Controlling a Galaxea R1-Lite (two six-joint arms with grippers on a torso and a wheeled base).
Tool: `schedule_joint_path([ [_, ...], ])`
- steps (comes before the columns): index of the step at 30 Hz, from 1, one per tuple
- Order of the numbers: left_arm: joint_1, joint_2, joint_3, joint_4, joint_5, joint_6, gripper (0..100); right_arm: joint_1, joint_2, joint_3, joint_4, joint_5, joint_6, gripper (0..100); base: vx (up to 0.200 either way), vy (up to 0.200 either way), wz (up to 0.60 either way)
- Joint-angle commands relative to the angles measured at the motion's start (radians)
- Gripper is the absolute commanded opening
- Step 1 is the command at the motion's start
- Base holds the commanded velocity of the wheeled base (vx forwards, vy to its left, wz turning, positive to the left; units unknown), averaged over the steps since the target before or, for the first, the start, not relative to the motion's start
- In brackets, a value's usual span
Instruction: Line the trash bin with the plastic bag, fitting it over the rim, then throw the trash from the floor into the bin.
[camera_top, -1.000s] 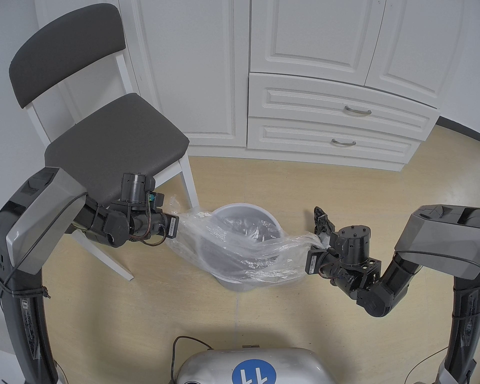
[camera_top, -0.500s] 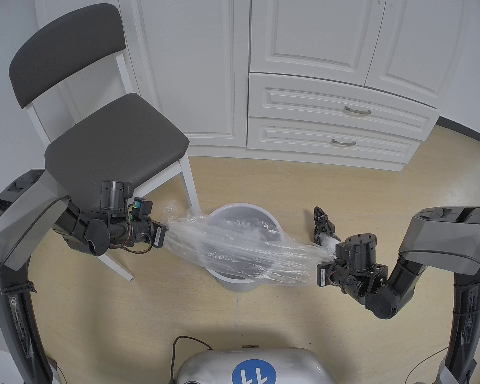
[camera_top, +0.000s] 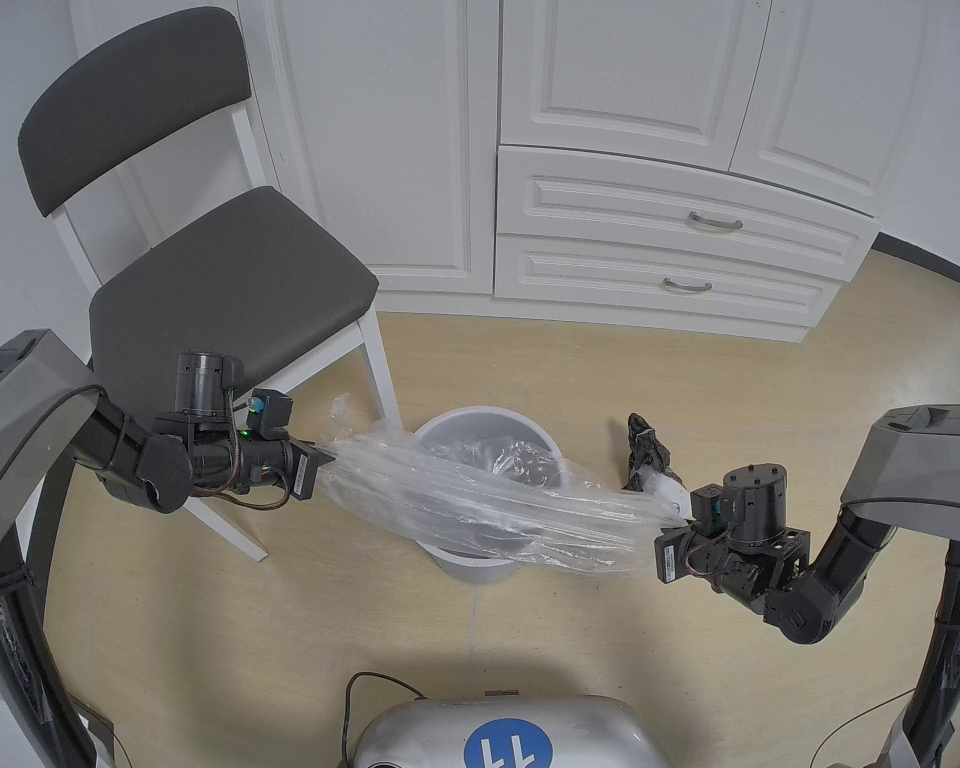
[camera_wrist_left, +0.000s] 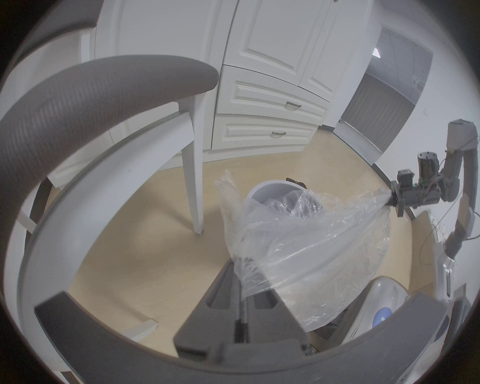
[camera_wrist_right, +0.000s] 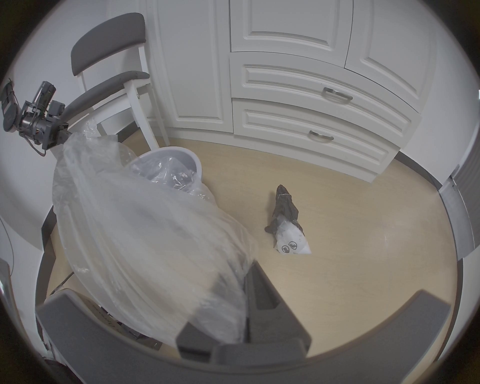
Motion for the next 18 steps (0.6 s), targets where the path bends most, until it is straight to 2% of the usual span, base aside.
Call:
schedule_joint_path([
  [1,0.009,-0.026,0.015,0.001,-0.001,0.017,0,-0.005,-0.044,0.018,-0.001,-0.001,-0.009,0,0.000,0.000,0.00],
  [10,0.009,-0.033,0.012,0.047,-0.001,0.022,0,0.000,-0.122,0.021,0.153,0.012,-0.016,0,0.000,0.000,0.00],
  [12,0.009,-0.042,-0.007,0.112,-0.001,0.026,0,0.006,-0.150,0.022,0.214,0.053,-0.015,0,0.000,0.000,0.00],
  [18,0.019,0.037,-0.080,0.219,-0.001,0.086,0,0.011,-0.079,-0.007,0.263,0.076,-0.007,0,0.000,0.000,0.00],
])
